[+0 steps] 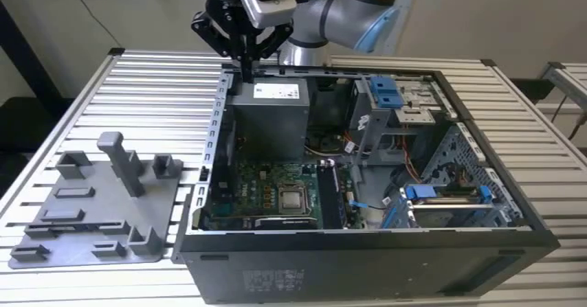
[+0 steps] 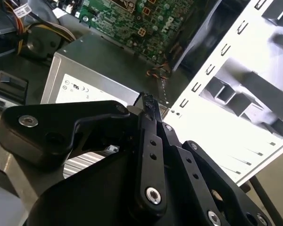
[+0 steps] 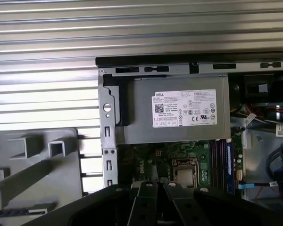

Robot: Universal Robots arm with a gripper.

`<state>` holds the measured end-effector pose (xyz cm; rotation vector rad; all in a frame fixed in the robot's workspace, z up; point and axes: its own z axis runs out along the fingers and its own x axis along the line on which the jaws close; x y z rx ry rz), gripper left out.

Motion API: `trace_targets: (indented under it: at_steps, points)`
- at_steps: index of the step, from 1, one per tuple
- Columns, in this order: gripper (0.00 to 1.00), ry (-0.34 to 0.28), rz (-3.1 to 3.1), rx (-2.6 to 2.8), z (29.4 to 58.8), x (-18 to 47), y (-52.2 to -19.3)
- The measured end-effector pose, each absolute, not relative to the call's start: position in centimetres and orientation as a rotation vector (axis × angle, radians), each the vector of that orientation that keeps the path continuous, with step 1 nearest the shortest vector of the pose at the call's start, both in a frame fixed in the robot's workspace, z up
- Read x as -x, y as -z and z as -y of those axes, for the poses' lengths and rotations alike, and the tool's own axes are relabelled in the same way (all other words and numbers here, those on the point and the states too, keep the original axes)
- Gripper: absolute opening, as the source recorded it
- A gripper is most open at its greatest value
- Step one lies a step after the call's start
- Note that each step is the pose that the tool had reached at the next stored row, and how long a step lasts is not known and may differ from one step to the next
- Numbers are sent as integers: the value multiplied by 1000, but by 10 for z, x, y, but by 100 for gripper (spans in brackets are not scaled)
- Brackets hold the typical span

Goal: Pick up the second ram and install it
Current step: 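Reach for the second ram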

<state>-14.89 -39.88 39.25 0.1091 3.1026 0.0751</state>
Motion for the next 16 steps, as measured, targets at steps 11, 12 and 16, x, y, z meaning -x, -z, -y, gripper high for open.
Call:
trace_targets:
  at_steps: [11, 12, 16]
  points:
    - [11, -74, -3074, -107, 399, 183, -393]
    - [11, -74, -3071, -107, 399, 186, -393]
    - [11, -73, -3063, -106, 399, 197, -393]
